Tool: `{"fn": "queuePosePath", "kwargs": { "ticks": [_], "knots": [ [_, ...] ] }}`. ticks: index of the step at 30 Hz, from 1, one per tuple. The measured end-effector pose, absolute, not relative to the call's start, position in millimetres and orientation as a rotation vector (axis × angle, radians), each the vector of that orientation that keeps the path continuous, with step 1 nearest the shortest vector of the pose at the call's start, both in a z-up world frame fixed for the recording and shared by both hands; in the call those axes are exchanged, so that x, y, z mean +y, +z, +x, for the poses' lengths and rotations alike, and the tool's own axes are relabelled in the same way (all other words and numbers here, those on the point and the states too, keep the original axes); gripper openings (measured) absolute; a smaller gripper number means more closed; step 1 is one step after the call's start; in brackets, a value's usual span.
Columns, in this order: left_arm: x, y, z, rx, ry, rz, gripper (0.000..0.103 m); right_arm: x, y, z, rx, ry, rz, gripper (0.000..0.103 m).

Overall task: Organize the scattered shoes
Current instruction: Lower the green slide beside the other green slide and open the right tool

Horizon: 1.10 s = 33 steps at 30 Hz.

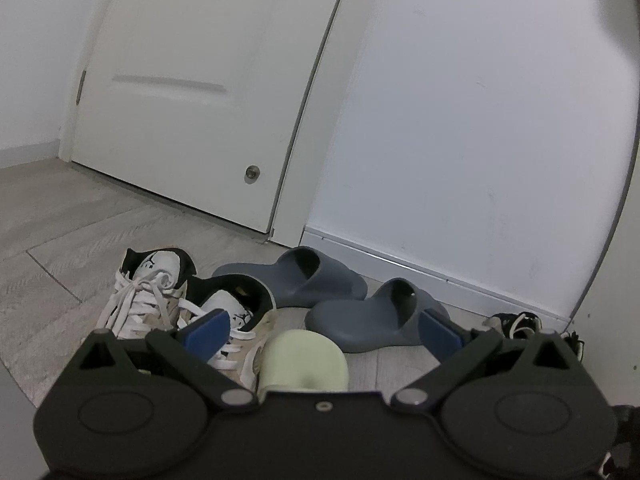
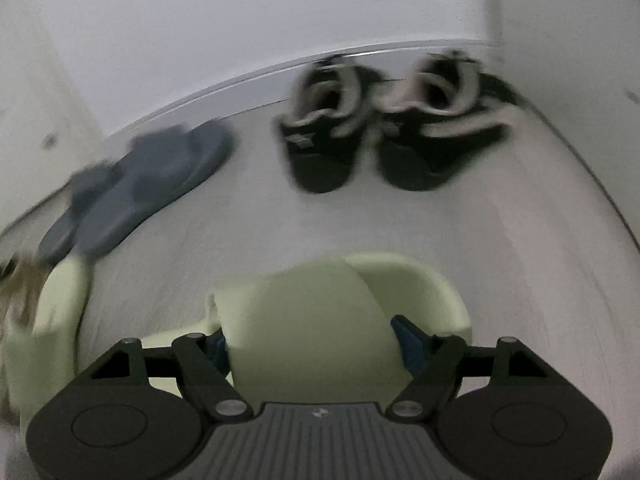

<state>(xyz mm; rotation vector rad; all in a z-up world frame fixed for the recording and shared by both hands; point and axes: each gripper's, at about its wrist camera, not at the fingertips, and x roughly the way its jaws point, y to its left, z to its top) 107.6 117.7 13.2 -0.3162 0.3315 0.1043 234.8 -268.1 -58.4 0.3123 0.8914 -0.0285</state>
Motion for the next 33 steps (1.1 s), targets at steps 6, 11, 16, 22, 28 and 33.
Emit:
{"fn": "queuePosePath", "kwargs": {
  "ticks": [6, 11, 16, 22, 28, 33],
  "knots": [
    [116, 13, 109, 0.331, 0.100, -0.309, 0.102, -274, -57, 196, 0.890, -0.213, 0.535, 0.079],
    [111, 13, 109, 0.338, 0.091, -0.284, 0.102, -239, -55, 165, 0.978, -0.032, 0.532, 0.094],
    [110, 12, 112, 0.357, 0.083, -0.274, 0.102, -212, -48, 153, 1.083, 0.233, 0.412, 0.093],
    [105, 8, 119, 0.396, 0.072, -0.245, 0.102, -198, -32, 142, 1.090, 0.300, 0.200, 0.093],
    [95, 4, 127, 0.448, 0.051, -0.184, 0.102, -220, -23, 146, 0.989, 0.150, 0.238, 0.093],
    [84, -2, 134, 0.506, 0.024, -0.120, 0.102, -223, -31, 154, 0.897, 0.080, 0.181, 0.094]
  ]
}}
